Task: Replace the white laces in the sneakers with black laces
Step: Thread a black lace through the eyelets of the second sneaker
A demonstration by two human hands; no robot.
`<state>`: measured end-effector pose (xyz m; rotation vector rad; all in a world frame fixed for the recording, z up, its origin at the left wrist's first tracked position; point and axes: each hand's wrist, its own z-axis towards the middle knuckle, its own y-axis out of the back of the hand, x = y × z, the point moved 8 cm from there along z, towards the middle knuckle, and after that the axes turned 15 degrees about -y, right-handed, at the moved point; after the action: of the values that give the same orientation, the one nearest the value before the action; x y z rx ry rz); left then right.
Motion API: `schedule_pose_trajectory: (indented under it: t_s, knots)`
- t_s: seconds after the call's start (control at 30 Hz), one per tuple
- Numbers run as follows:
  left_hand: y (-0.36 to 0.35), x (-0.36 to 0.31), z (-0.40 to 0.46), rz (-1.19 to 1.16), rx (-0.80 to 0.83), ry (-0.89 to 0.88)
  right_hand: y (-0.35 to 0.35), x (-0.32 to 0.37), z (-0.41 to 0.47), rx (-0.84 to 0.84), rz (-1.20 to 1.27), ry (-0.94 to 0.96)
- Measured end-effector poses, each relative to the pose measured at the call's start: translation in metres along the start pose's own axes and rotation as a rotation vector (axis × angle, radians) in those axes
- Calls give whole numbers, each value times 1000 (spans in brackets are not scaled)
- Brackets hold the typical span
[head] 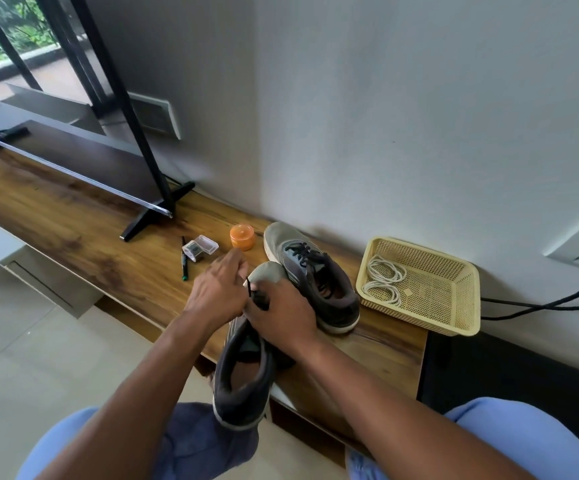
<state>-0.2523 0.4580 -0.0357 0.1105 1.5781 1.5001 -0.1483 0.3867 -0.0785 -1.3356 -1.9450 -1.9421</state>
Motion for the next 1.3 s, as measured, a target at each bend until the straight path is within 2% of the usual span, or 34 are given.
schedule_pose_trajectory:
  t_s: [0.07,0.13,0.27,0.37,0.47,0.6,0.73,0.83,0.93,1.1,1.2,1.27,1.3]
  knots:
    - [13,-14,1,10,-88,-106,0,2,0,-16,-11,-2]
    - [30,-23,3,-59,-220,-138,2,2,-2,-14,12,-4]
    - [57,-14,10,-722,-513,-43,8,4,-5,-69,32,22]
    - [63,-14,11,-967,-588,-25,12,6,-6,-61,81,45]
    - [65,-14,12,-926,-588,-17,23,5,-2,4,131,26]
    - [71,-29,15,-597,-472,-162,28,-3,7,156,-6,-25]
    - [64,-59,14,-613,-372,-271,32,13,-3,79,-14,87]
    - [59,-76,20,-723,-340,-342,13,28,-12,19,-88,169]
    - [63,-89,22,-885,-366,-351,1,24,-10,-54,-189,113]
    - [96,-88,23,-1201,-480,-351,-6,15,-4,-14,-224,55]
    - [107,-75,22,-1314,-475,-321,-7,15,-4,-21,-177,46]
    - [94,-56,20,-1113,-397,-184,-5,15,-4,-38,-116,56]
    - [82,-41,20,-867,-314,-114,-4,16,-5,-45,-96,63]
